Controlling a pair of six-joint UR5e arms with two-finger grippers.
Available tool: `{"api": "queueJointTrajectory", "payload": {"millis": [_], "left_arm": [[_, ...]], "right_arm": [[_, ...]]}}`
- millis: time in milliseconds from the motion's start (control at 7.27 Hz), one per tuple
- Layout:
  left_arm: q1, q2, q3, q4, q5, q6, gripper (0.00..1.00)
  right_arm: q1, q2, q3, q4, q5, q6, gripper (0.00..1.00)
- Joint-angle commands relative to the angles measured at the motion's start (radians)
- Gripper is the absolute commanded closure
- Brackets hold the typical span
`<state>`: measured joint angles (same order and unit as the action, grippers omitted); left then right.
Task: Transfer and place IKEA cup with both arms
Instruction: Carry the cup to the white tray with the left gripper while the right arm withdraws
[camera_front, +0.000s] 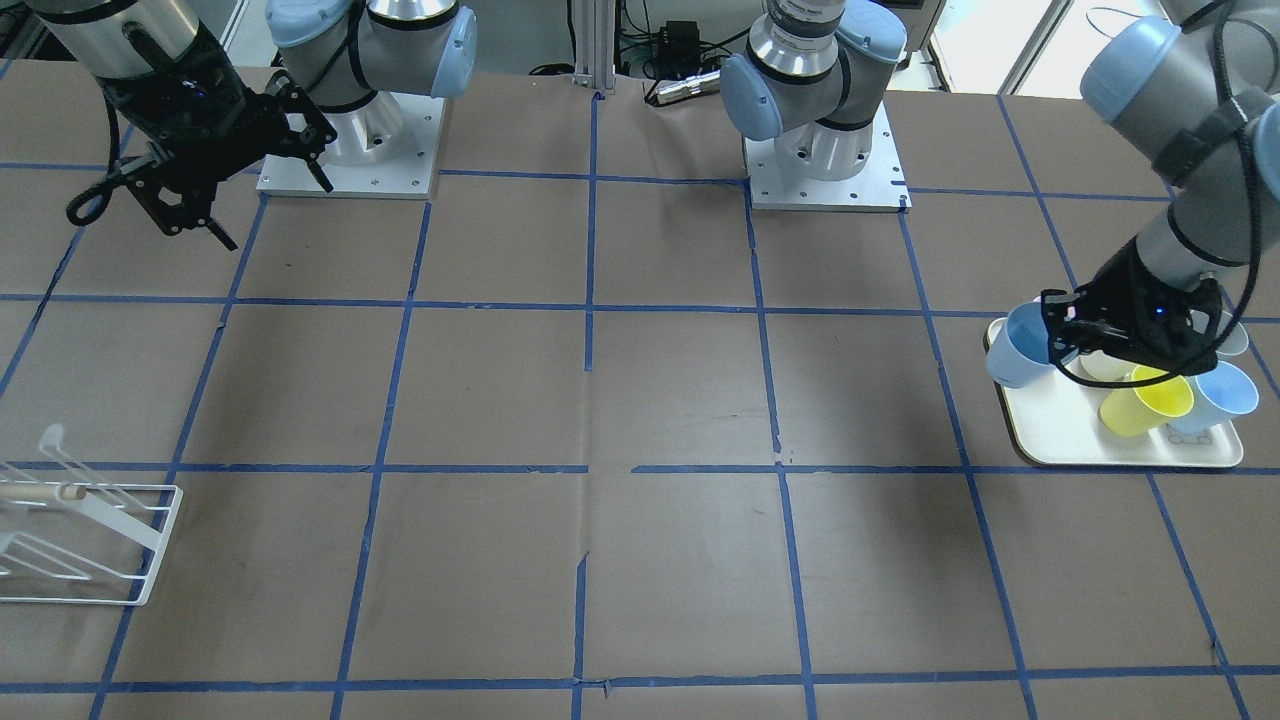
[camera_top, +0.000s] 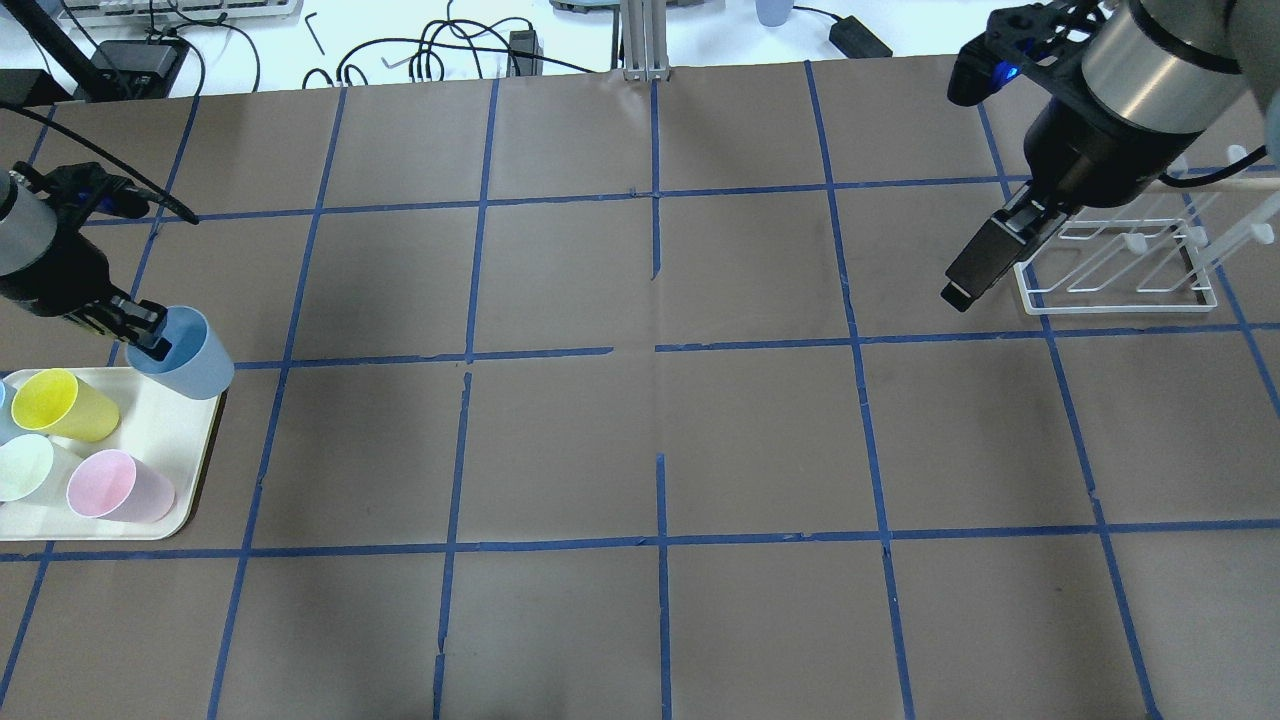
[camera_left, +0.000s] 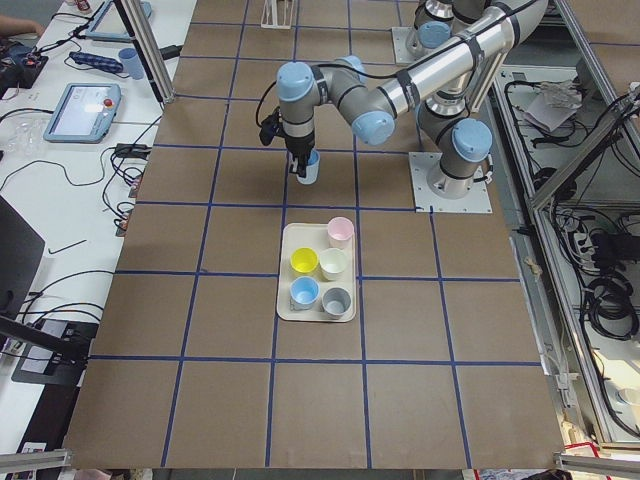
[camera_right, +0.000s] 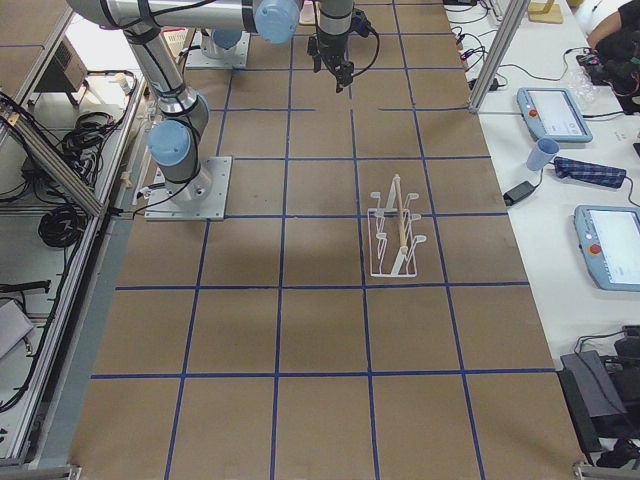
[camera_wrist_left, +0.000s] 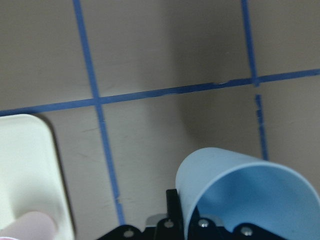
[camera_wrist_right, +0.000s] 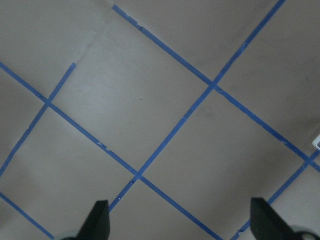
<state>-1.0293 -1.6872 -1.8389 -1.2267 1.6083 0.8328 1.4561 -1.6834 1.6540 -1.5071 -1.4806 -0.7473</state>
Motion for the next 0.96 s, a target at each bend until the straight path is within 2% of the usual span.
{"api": "queueJointTrajectory", "payload": {"millis": [0, 412, 550, 688, 825], "left_arm": [[0.072, -0.125, 0.013, 0.125, 0.01, 0.148, 1.0], [0.144, -0.239, 0.012, 0.228, -0.007, 0.265, 1.0], [0.15, -0.249, 0.012, 0.23, -0.013, 0.272, 1.0], [0.15, -0.246, 0.01, 0.227, -0.06, 0.272, 1.0], [0.152, -0.246, 0.01, 0.223, -0.062, 0.272, 1.0]], "right_arm": [[0.01, -0.022, 0.003, -0.057, -0.084, 0.254, 0.0], [0.017, -0.012, 0.003, -0.097, -0.069, 0.64, 0.0], [0.017, -0.003, 0.003, -0.131, -0.061, 0.687, 0.0], [0.032, 0.002, 0.003, -0.148, -0.061, 0.76, 0.0], [0.074, 0.017, 0.003, -0.189, -0.067, 0.811, 0.0]]}}
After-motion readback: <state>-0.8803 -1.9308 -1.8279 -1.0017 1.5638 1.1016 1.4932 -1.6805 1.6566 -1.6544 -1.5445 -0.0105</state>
